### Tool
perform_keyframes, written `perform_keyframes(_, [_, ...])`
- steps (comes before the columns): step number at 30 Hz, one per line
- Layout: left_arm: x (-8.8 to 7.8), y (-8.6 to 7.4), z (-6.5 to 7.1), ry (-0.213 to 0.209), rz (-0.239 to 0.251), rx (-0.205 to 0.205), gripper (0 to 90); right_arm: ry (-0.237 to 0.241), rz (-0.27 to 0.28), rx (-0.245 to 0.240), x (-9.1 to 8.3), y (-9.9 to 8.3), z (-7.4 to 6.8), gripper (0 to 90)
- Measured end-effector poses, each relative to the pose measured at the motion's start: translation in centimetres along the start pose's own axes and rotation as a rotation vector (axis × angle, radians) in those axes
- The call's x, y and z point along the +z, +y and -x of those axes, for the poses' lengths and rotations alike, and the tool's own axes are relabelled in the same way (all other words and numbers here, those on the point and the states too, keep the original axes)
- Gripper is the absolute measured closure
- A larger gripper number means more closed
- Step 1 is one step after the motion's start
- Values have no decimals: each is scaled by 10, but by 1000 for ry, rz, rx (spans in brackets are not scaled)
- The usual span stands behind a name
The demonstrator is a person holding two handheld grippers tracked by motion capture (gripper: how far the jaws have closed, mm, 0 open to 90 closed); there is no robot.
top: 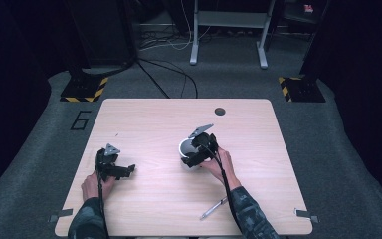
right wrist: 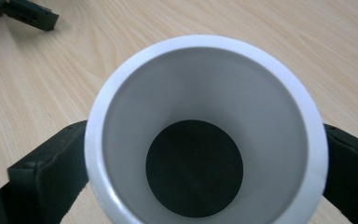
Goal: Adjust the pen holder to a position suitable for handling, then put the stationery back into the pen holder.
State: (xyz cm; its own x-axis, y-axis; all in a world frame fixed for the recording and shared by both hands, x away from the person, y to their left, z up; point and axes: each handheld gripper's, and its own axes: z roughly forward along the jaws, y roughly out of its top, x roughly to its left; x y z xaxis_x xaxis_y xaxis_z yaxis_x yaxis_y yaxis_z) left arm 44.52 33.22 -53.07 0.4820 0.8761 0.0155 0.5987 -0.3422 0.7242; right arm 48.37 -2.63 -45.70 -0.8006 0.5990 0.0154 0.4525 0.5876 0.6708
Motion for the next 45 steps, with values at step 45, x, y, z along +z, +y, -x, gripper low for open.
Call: perform_keyframes(45, [0,0,0,1,4,-5,3,-43,108,82,-96,-107,14,6])
